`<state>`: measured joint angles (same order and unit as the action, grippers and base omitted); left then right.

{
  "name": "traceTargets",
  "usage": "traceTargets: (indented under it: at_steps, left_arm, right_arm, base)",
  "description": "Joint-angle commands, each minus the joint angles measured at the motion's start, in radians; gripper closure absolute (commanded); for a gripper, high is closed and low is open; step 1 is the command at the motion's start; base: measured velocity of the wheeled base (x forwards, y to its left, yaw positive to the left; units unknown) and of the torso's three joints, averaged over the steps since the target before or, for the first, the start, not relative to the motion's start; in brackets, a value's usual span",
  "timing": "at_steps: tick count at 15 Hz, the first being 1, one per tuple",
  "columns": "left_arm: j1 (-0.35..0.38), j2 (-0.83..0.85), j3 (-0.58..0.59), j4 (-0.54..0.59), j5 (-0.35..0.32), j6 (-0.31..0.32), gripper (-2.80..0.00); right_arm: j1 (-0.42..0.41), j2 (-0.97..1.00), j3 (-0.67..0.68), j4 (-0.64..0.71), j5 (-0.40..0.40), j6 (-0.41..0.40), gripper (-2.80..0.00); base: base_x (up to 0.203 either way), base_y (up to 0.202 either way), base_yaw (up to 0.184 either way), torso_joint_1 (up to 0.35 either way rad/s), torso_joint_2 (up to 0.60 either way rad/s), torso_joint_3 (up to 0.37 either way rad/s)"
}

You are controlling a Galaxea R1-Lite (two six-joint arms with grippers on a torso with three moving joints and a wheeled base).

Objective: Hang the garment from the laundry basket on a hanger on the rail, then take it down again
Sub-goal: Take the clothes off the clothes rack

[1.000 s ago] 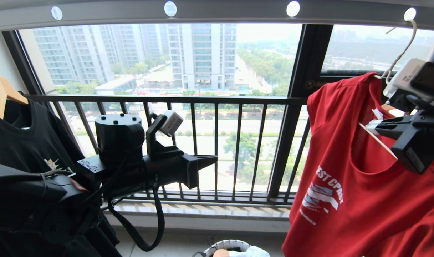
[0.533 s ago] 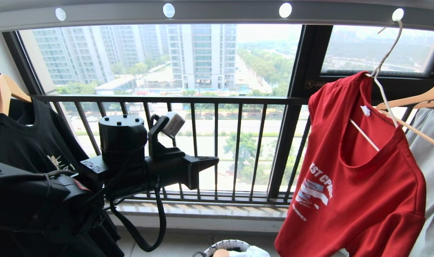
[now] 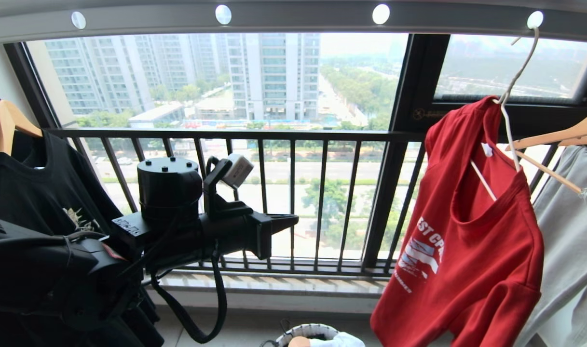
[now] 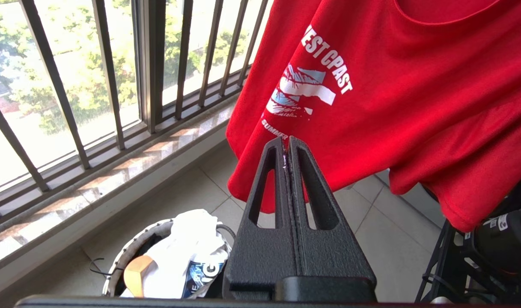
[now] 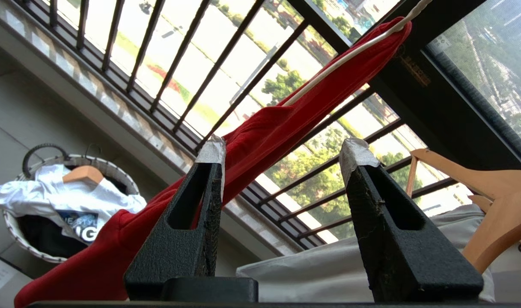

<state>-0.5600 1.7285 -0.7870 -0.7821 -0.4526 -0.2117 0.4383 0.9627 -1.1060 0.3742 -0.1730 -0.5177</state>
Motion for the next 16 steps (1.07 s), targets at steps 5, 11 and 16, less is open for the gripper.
traceTargets:
  at_steps: [5,11,16]
  left_arm:
    - [0.0,0.0,0.0,-0.006,-0.002,-0.002,0.0]
    - [-0.001,0.003,0.0,-0.005,-0.003,-0.002,0.0]
    - [-0.001,0.002,0.002,-0.005,-0.003,-0.002,0.0]
  right_arm:
    - [-0.001,0.13,-0.013,-0.023,-0.013,-0.01,-2.8]
    - [-0.098,0.134,0.012,-0.02,-0.043,-0.055,-2.8]
    - [-0.202,0.105,0.035,-0.023,-0.042,-0.105,-2.8]
  base:
    - [0.0,0.0,0.0,0.0,0.0,0.0]
    - [0.0,0.0,0.0,0.0,0.0,0.0]
    - [0.0,0.0,0.0,0.0,0.0,0.0]
